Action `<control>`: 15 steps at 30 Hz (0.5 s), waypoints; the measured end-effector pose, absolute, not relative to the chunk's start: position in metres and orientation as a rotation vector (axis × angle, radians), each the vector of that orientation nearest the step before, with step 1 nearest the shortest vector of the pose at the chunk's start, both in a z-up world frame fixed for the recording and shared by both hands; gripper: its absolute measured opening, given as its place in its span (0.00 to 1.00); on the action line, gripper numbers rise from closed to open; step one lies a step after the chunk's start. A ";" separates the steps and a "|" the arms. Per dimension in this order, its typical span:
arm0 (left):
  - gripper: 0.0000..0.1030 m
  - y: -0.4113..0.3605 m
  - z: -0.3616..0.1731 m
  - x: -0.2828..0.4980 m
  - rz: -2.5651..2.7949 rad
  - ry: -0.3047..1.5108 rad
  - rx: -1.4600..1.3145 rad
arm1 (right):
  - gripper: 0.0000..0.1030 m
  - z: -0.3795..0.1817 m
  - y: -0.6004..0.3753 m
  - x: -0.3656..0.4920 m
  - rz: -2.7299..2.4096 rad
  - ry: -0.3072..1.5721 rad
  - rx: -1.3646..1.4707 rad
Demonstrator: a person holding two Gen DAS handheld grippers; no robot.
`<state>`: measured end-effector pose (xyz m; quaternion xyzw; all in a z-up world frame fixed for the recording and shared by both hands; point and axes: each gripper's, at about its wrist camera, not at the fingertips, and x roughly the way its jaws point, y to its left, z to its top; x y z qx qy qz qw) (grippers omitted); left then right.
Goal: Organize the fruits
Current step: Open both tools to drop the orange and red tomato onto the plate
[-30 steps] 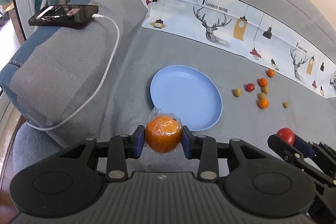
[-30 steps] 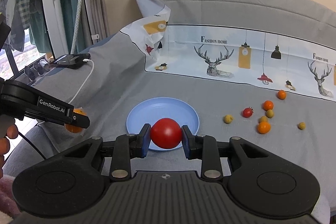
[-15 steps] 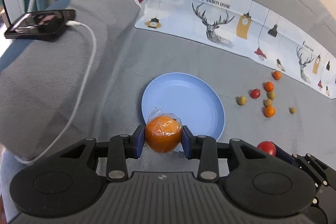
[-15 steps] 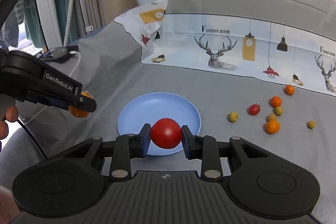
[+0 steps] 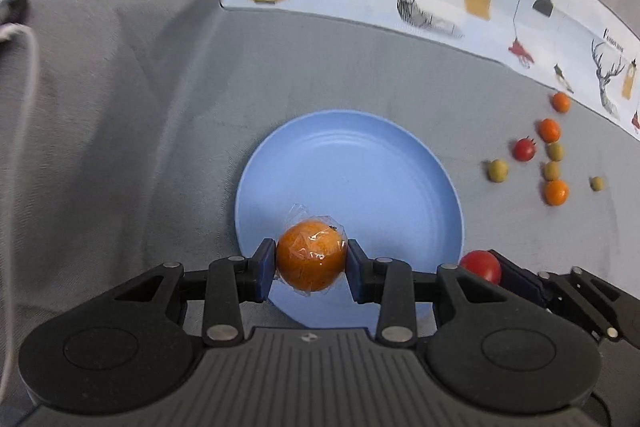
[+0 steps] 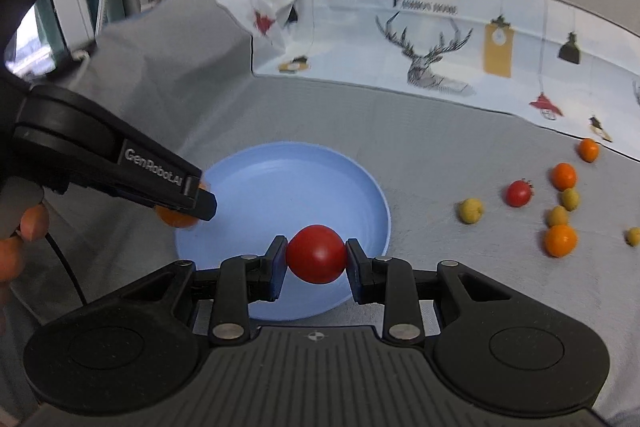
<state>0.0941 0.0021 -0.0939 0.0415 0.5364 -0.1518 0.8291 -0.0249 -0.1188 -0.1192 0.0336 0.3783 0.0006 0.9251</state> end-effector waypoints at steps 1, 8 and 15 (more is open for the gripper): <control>0.40 0.001 -0.098 0.097 -0.320 1.143 0.096 | 0.32 -0.124 -0.118 -0.020 0.008 0.786 0.060; 0.55 -0.005 -0.120 0.115 -0.314 1.172 0.152 | 0.32 -0.144 -0.109 0.002 0.027 0.838 0.014; 1.00 0.014 -0.076 0.096 -0.321 1.051 0.142 | 0.78 -0.111 -0.117 -0.022 0.013 0.791 0.031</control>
